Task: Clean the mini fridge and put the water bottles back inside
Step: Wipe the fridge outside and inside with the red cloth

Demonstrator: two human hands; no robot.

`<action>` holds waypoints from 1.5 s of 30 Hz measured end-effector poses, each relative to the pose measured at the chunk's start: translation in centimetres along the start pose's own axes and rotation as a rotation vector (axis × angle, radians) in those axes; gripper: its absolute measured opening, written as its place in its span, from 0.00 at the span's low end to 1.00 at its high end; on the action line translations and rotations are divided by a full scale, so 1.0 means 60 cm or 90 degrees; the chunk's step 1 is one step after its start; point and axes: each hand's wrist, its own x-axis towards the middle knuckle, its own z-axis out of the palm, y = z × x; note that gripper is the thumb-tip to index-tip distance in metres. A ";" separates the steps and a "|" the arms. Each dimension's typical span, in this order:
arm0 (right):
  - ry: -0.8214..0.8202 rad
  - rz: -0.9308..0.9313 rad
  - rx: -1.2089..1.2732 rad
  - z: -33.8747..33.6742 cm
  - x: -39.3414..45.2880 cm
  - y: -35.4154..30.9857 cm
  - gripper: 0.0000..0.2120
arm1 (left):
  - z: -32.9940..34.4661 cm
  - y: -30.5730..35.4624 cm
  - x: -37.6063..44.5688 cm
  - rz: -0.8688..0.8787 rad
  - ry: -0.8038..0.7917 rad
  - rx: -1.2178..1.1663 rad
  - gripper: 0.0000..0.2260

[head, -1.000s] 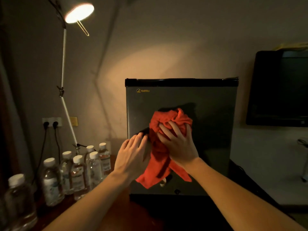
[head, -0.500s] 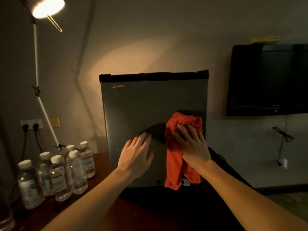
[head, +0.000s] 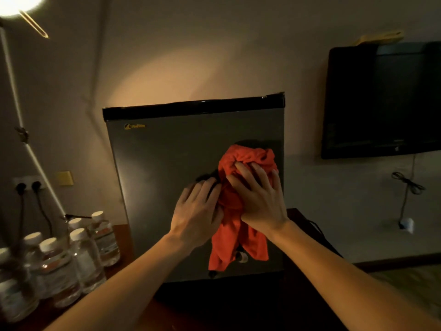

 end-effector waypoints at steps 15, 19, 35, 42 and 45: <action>-0.073 0.009 0.047 -0.135 0.184 0.005 0.37 | -0.167 -0.082 0.137 -0.005 -0.071 -0.143 0.24; -0.111 0.058 0.062 -0.177 0.221 -0.004 0.35 | -0.202 -0.105 0.163 0.015 -0.058 -0.196 0.23; -0.195 0.182 0.056 -0.228 0.375 -0.078 0.31 | -0.275 -0.247 0.229 0.043 0.004 -0.314 0.18; -0.184 0.267 0.045 -0.196 0.422 -0.020 0.29 | -0.250 -0.288 0.273 -0.064 -0.047 -0.270 0.14; -0.250 0.292 0.059 -0.174 0.436 0.002 0.26 | -0.230 -0.293 0.296 -0.136 -0.082 -0.263 0.13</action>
